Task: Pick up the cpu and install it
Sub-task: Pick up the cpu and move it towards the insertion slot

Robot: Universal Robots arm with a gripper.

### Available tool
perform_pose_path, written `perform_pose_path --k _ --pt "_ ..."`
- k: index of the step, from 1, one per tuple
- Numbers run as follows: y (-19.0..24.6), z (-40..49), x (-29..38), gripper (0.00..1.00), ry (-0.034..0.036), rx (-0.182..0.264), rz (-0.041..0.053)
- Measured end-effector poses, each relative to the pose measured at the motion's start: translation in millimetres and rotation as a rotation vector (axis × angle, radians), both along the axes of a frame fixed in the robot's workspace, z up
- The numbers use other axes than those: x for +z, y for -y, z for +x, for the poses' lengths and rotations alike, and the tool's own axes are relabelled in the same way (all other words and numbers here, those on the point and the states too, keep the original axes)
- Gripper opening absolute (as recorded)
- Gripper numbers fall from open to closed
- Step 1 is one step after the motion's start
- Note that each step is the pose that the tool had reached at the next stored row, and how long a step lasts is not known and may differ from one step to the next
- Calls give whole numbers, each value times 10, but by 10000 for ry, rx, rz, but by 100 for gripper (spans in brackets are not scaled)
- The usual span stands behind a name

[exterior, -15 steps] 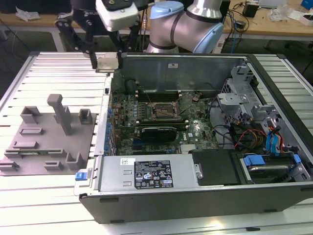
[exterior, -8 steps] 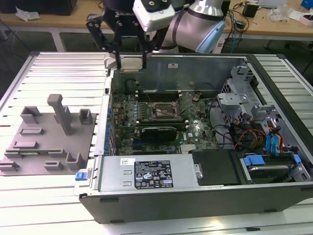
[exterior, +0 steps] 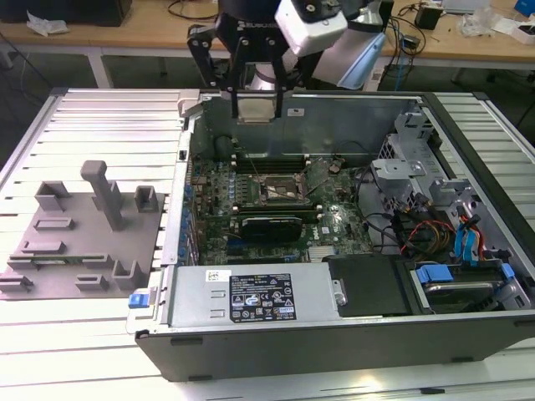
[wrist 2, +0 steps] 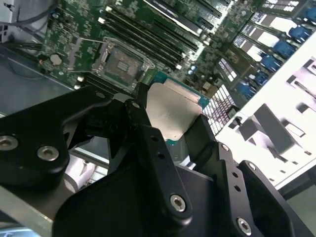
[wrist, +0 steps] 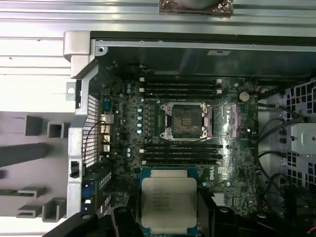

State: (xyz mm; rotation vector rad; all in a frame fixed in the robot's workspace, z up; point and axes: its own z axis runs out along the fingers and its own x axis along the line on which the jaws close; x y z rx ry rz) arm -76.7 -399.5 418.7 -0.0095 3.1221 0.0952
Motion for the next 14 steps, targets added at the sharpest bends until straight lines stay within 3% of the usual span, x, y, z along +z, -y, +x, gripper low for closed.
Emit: perform_pose_path --k 6,11,14 --pt "-1 24 -16 55 -1 0 1" --pt "-10 151 -171 55 -26 0 -1" --pt "-38 164 -251 55 -25 -2 0"
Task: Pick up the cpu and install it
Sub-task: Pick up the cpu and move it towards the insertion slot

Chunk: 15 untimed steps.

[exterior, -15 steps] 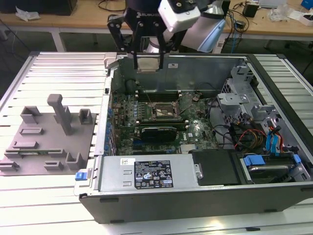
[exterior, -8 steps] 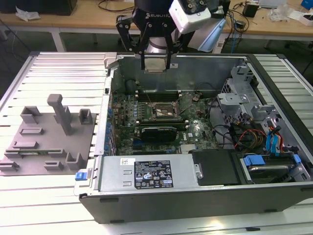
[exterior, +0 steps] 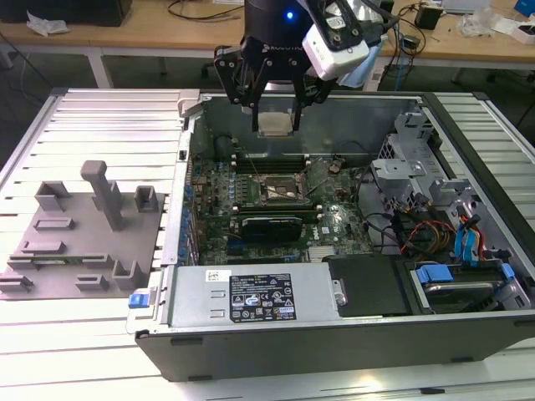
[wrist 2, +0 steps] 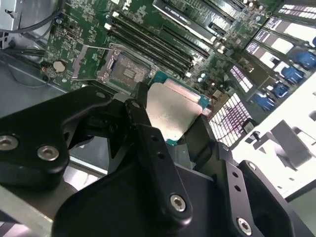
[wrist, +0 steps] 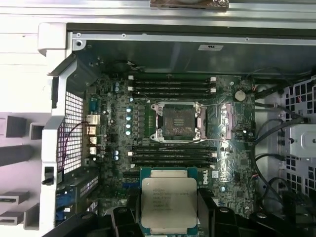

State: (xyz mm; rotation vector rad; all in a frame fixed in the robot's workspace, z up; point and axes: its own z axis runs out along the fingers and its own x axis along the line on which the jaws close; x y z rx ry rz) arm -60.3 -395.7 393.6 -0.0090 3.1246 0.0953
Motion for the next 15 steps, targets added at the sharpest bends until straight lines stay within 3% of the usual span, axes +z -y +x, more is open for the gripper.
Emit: perform_pose_path --k 5,15 --pt "-85 1 -121 55 0 2 -1" --pt "-167 10 -353 55 -1 22 -2"
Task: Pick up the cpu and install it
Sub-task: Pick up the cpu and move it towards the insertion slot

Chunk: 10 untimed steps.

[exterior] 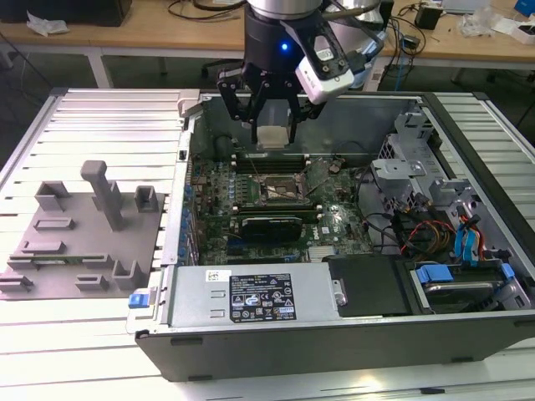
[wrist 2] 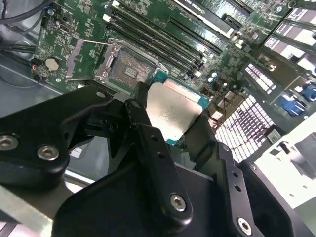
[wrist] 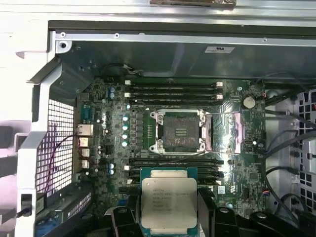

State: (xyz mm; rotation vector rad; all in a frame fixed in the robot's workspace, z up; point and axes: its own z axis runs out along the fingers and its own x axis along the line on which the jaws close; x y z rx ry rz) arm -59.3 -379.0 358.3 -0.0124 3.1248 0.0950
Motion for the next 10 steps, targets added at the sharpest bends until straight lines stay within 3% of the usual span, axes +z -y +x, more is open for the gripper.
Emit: perform_pose_path --k 6,10 --pt "-56 64 -143 55 1 74 0" --pt "-102 63 -195 55 0 81 -1"
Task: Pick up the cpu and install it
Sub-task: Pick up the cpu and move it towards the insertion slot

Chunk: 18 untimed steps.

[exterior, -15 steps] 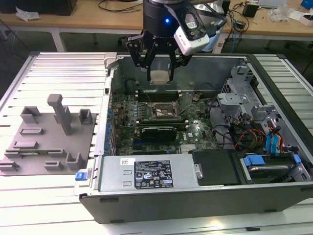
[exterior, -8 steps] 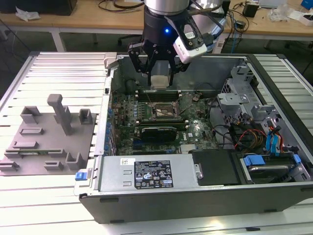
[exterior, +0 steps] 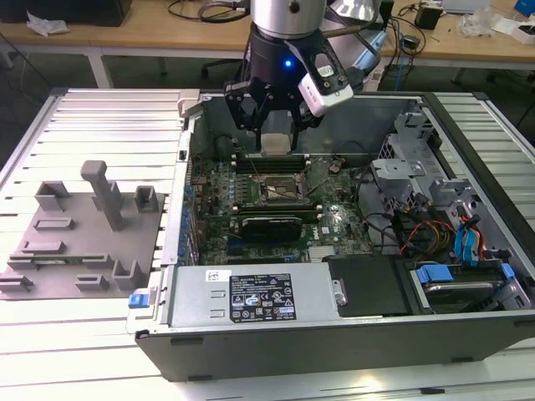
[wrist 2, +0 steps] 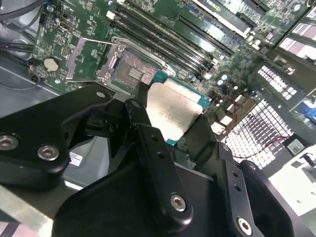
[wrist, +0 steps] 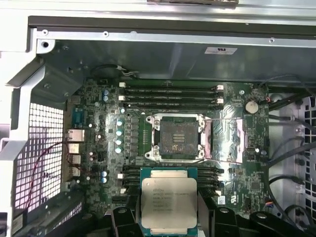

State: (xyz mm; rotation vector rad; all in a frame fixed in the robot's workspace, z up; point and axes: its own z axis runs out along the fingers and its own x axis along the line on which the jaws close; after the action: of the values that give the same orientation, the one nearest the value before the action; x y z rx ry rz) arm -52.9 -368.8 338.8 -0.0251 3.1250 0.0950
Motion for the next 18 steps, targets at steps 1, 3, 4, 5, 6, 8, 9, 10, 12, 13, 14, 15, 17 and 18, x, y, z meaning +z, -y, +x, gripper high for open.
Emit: perform_pose_path --k 1,3,4,5,6,8,9,10,12,13,14,15,17,18 --pt "-14 0 -18 55 1 4 1" --pt "-32 1 -60 55 2 13 2" --pt "-39 1 -82 55 0 17 -1" --pt "-47 0 -101 55 1 17 1" --pt "-54 0 -112 55 0 17 0" --pt "-74 1 -154 55 2 18 3" --pt "-84 1 -181 55 1 19 2" --pt "-89 1 -195 55 0 19 0" --pt "-117 1 -241 55 1 20 1" --pt "-133 1 -259 55 1 21 -1" --pt "-144 1 -270 55 0 20 -1" --pt "-156 1 -279 55 0 21 -2" --pt "-183 1 -298 55 0 20 -2" --pt "-197 1 -309 55 0 21 -1"
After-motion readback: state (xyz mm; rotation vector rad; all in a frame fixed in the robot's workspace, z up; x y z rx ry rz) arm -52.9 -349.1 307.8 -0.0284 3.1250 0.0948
